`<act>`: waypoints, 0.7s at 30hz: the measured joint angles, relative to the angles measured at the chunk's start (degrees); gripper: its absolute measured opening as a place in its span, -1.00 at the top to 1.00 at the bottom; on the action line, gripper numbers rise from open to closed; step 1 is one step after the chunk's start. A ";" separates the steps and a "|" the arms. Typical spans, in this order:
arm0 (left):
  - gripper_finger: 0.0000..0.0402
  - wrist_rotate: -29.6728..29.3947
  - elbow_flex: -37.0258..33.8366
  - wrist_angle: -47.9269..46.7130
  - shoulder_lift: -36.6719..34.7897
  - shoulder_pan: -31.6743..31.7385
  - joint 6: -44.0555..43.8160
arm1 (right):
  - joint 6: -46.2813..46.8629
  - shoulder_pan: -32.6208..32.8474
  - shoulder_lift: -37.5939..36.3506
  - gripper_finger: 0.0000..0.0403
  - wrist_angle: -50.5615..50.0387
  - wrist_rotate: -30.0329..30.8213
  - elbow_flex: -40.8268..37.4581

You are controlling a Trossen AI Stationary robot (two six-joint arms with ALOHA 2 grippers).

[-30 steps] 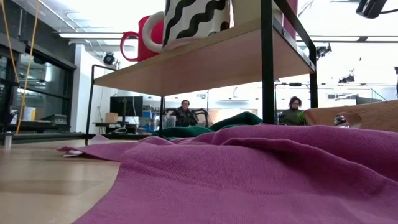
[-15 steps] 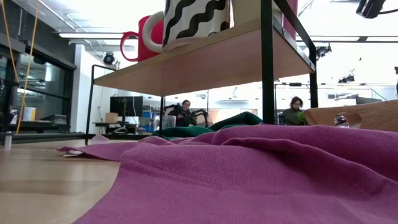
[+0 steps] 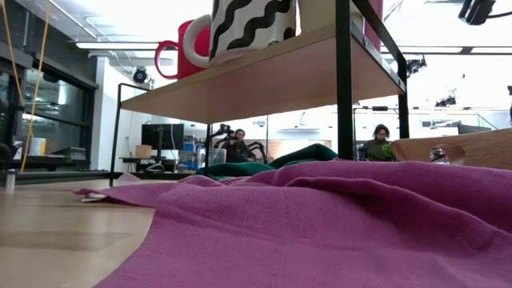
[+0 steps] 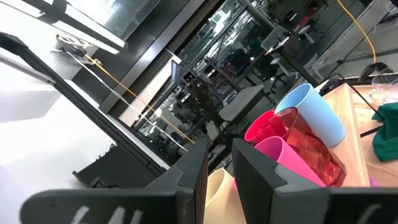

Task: Stack small to large cups/mugs on shelf
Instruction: Put the brown mug on the shelf

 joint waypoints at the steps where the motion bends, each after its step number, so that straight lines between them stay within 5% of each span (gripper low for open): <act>1: 0.68 -1.21 -0.36 1.30 -0.01 -1.31 0.11 | -0.01 0.00 0.00 0.67 -0.01 0.00 0.00; 10: 0.68 -3.83 -9.25 10.12 0.00 -9.88 -3.92 | -0.58 0.00 0.00 0.67 0.02 0.36 0.00; 21: 0.68 4.73 -23.31 27.50 0.00 -10.92 -19.47 | -1.02 0.00 0.00 0.67 0.35 0.09 0.00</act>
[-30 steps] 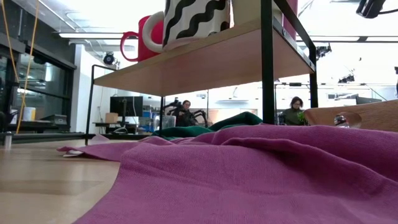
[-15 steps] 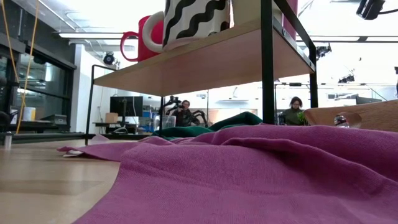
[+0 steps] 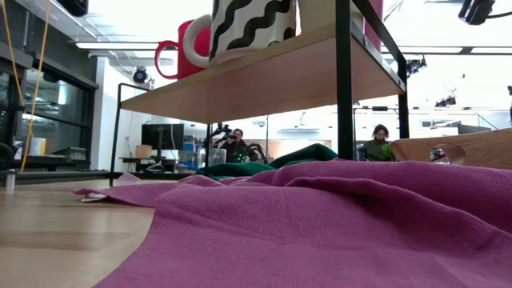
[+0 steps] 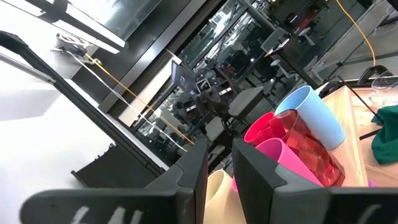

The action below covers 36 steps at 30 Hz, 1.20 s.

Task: Stack small to large cups/mugs on shelf
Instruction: Put the brown mug on the shelf

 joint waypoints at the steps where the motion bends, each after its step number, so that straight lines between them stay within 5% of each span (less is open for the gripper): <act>1: 0.68 0.78 -0.71 0.60 0.00 0.00 -1.24 | 0.00 0.00 0.00 0.67 0.00 -0.14 0.00; 8: 0.68 4.53 -1.78 1.98 0.00 0.00 -5.70 | 2.51 0.00 -0.02 0.67 -1.55 -2.79 0.02; 22: 0.68 6.27 -1.78 0.05 -0.02 0.00 -9.80 | 25.30 1.40 -0.04 0.67 -19.20 -8.35 0.07; 36: 0.68 5.36 -1.75 -2.95 0.00 0.00 -9.92 | 53.79 7.89 5.49 0.87 -54.64 -12.74 11.23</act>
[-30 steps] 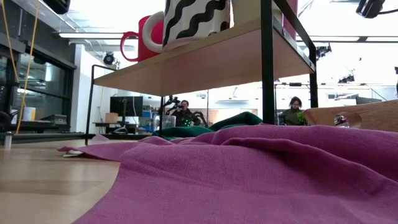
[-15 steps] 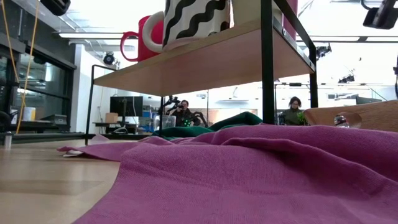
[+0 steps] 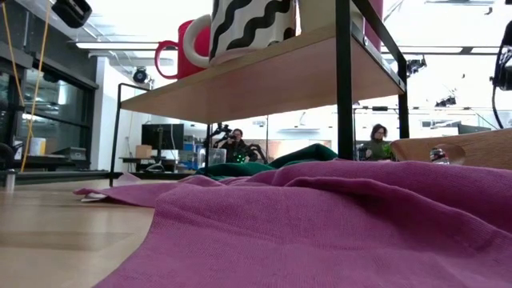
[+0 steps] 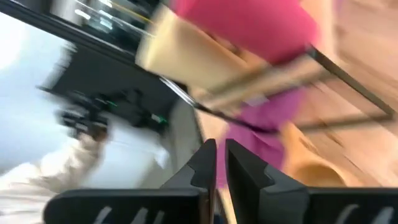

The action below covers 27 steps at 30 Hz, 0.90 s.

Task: Stack small to large cups/mugs on shelf
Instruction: Put the brown mug on the shelf

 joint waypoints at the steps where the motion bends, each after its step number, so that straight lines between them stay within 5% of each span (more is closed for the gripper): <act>1: 0.68 -0.11 0.00 0.01 -0.01 -0.01 0.12 | 2.69 0.00 1.38 0.87 -3.15 -1.37 0.90; 16: 0.68 -1.37 0.00 0.04 -0.02 -0.01 2.32 | 23.92 -0.57 19.06 0.67 -10.42 -15.73 2.81; 27: 0.68 -1.09 0.00 0.02 0.00 -0.02 2.33 | 22.90 -8.74 27.94 0.59 -8.84 -25.42 2.81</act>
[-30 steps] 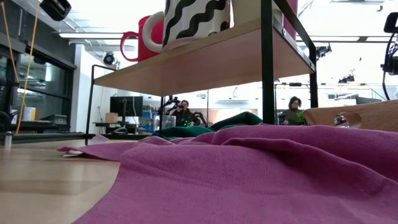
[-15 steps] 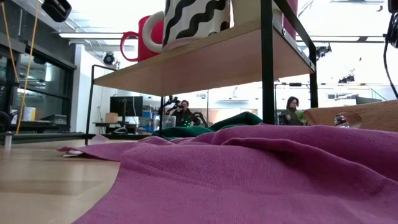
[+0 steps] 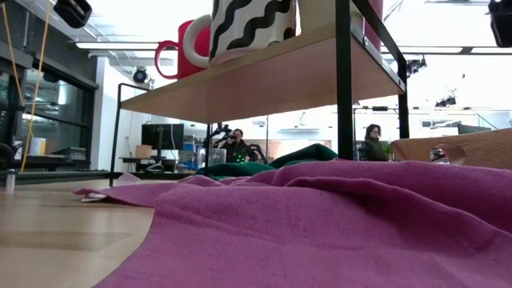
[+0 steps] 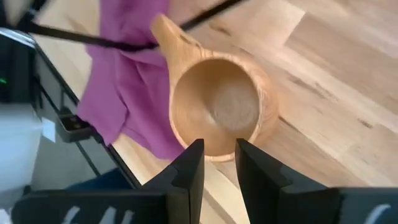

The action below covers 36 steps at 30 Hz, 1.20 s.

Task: Stack small to large cups/mugs on shelf
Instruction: Put the brown mug on the shelf

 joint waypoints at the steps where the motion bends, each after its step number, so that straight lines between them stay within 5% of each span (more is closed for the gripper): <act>1: 0.68 0.06 0.00 -0.02 -0.02 0.00 0.06 | -0.49 -0.74 0.80 0.59 0.63 -1.30 0.00; 20: 0.68 3.14 0.00 -0.17 -0.02 0.00 1.50 | -2.53 -6.85 7.14 0.58 2.19 -8.96 0.00; 36: 0.68 4.41 0.02 -1.99 0.00 0.02 1.52 | -1.72 -9.76 7.50 0.33 0.60 -11.39 0.00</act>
